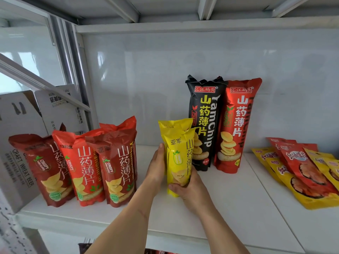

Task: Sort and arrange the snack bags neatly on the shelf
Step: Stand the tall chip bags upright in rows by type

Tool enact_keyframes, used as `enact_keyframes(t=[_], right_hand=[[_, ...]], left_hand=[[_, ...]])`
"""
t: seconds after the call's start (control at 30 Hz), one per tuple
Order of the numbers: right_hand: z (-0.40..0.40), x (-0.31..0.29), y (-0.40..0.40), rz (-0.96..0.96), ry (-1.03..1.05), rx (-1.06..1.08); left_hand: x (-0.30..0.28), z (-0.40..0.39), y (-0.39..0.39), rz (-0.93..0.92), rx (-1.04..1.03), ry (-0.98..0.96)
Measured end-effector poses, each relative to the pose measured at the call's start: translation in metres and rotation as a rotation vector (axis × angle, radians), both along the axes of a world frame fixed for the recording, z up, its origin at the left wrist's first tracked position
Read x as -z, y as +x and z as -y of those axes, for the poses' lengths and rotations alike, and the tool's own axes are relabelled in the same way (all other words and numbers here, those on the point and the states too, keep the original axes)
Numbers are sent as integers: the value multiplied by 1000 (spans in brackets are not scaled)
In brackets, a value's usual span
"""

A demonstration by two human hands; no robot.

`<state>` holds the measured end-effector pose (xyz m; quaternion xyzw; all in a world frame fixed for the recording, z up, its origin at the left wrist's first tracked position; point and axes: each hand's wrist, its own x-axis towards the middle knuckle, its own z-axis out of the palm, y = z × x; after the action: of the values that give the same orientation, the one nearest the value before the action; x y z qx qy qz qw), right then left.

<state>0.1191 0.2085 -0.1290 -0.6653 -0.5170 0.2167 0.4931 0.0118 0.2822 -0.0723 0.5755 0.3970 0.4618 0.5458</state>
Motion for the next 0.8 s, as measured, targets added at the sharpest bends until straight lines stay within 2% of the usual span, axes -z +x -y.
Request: enact_keyframes(t=[0.2, 0.47, 0.67, 0.8], right_hand=[[-32, 1, -3, 13, 17, 30], [-55, -5, -4, 54, 3, 197], [-35, -6, -4, 193, -39, 312], [-29, -4, 5, 225, -87, 297]], left_hand=[[-5, -24, 9, 140, 43, -117], [5, -61, 26, 216, 4, -140], [12, -50, 19, 174, -98, 21], [13, -35, 13, 103, -130, 233]])
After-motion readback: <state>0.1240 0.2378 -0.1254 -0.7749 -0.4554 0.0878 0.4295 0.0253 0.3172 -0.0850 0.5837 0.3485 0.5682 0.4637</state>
